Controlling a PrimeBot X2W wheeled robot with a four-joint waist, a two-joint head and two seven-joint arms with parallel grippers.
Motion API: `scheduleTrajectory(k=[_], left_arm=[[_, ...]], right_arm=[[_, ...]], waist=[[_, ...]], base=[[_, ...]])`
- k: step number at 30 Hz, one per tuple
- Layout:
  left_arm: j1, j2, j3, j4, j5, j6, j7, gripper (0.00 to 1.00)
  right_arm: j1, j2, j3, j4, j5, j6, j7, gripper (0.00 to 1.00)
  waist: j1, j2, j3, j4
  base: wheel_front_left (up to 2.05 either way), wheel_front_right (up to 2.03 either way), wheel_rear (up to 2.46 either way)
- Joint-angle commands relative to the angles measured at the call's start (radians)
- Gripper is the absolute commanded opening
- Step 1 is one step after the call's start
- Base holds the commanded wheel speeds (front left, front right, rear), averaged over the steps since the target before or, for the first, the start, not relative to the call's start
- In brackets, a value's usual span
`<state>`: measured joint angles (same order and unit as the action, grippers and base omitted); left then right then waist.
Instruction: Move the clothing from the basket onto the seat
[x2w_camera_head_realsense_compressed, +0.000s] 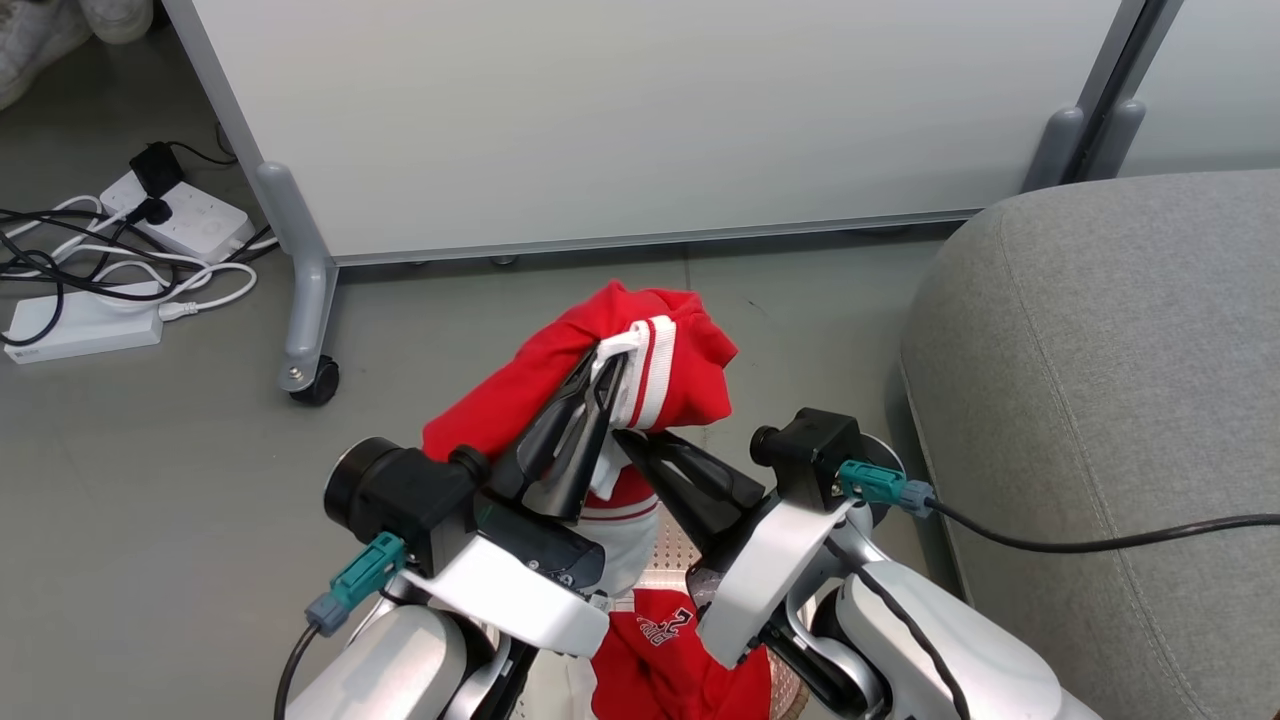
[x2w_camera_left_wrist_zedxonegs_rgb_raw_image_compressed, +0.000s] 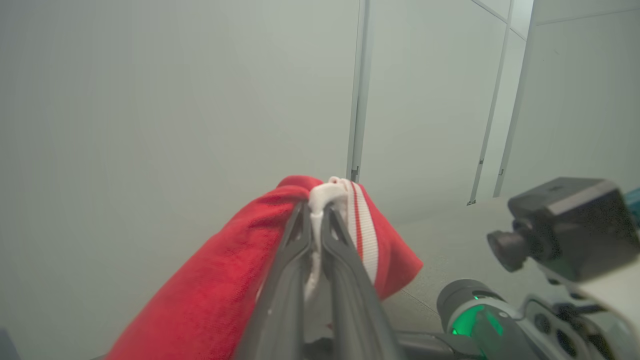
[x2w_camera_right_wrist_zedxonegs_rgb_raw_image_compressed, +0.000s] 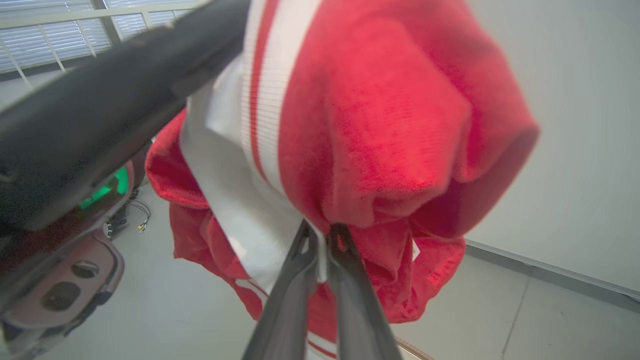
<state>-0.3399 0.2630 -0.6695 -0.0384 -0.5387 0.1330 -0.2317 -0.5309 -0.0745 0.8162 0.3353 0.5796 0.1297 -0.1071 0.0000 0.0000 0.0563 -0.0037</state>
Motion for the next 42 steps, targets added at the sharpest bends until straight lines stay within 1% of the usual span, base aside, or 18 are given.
scheduleTrajectory(k=[1,2,3,4,5,6,11,14,20,27,34,42], left_arm=[[-0.014,-0.001,-0.005,0.004,-0.014,-0.011,0.011,0.00],[-0.013,0.002,-0.008,0.006,-0.016,-0.014,0.017,0.00],[-0.014,0.003,-0.005,0.004,-0.020,-0.014,0.017,0.06],[-0.013,0.003,-0.005,0.005,-0.024,-0.013,0.020,0.38],[-0.012,0.003,-0.008,0.007,-0.027,-0.012,0.027,0.76],[-0.012,0.003,-0.008,0.005,-0.024,-0.011,0.028,1.00],[-0.011,0.010,-0.023,-0.004,0.008,0.009,0.028,1.00],[0.004,0.020,-0.050,0.002,0.029,0.010,0.047,1.00],[0.021,0.033,-0.115,0.012,0.054,-0.009,0.090,1.00],[0.032,0.058,-0.181,0.045,0.074,-0.046,0.132,1.00],[0.043,0.067,-0.200,0.062,0.074,-0.055,0.130,1.00],[0.034,0.073,-0.207,0.062,0.070,-0.061,0.132,1.00]], right_arm=[[-0.017,-0.004,-0.001,0.008,0.006,0.002,-0.014,0.00],[-0.019,-0.007,-0.004,0.015,0.010,0.002,-0.024,0.00],[-0.021,-0.010,-0.010,0.019,0.010,0.002,-0.030,0.00],[-0.023,-0.012,-0.016,0.024,0.010,0.002,-0.037,0.00],[-0.023,-0.015,-0.022,0.028,0.010,0.002,-0.046,0.00],[-0.023,-0.016,-0.032,0.031,0.008,0.002,-0.055,0.00],[-0.013,-0.030,-0.086,0.047,-0.003,0.002,-0.079,0.00],[-0.006,-0.039,-0.123,0.058,-0.015,0.002,-0.085,0.00],[0.019,-0.059,-0.190,0.069,-0.034,0.002,-0.083,0.00],[0.061,-0.083,-0.263,0.080,-0.068,0.002,-0.073,0.00],[0.108,-0.103,-0.336,0.073,-0.099,0.002,-0.063,0.00],[0.135,-0.102,-0.385,0.053,-0.121,0.002,-0.051,0.00]], waist=[[0.0000,0.0000,0.000,-0.001],[0.0000,0.0000,0.000,-0.002],[0.0000,0.0000,-0.001,-0.003],[0.0000,0.0000,-0.002,-0.004],[0.0000,0.0000,-0.003,-0.005],[0.0000,0.0000,-0.005,-0.006],[0.0000,0.0000,-0.013,-0.014],[0.0000,0.0000,-0.017,-0.023],[0.0000,0.0000,-0.020,-0.037],[0.0000,0.0000,-0.020,-0.071],[0.0000,0.0000,-0.015,-0.121],[0.0000,0.0000,-0.006,-0.177]], base=[[0.00,0.00,0.00],[0.00,0.00,0.00],[0.00,0.00,0.00],[0.00,0.00,0.00],[0.00,0.00,0.00],[0.00,0.00,0.00],[0.00,0.00,0.00],[0.00,0.00,0.00],[0.00,0.00,0.00],[0.00,0.00,0.00],[0.00,0.00,0.00],[0.00,0.00,0.00]])
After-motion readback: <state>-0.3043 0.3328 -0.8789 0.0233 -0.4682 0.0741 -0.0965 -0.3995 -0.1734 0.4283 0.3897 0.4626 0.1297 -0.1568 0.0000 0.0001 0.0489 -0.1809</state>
